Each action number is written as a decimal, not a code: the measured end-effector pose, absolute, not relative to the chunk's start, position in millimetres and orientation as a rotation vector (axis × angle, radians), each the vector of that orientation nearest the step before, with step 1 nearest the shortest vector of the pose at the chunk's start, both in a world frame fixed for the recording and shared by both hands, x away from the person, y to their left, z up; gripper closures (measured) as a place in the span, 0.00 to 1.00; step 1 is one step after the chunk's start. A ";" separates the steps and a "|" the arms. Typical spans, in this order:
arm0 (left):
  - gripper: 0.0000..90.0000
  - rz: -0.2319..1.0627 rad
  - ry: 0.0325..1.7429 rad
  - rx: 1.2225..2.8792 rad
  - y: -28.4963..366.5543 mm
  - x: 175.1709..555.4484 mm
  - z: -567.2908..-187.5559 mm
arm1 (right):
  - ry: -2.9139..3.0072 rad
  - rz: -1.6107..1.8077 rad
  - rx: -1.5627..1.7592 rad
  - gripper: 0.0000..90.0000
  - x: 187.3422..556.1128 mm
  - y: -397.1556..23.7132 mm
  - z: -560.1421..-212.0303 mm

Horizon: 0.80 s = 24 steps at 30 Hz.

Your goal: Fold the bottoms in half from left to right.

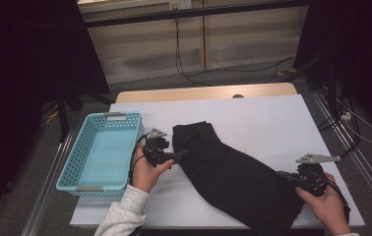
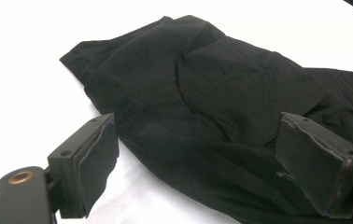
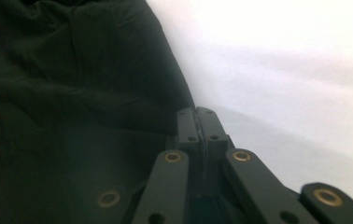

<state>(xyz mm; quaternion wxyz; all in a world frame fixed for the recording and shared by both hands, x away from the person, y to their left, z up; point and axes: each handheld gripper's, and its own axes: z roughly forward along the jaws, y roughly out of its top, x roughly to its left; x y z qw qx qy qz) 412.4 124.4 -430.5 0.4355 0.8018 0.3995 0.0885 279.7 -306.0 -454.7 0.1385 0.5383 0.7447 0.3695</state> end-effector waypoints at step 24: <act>0.17 0.240 1.097 1.958 128.3 433.3 -437.2 | 2.088 0.932 1.571 1.00 292.8 -333.1 -458.3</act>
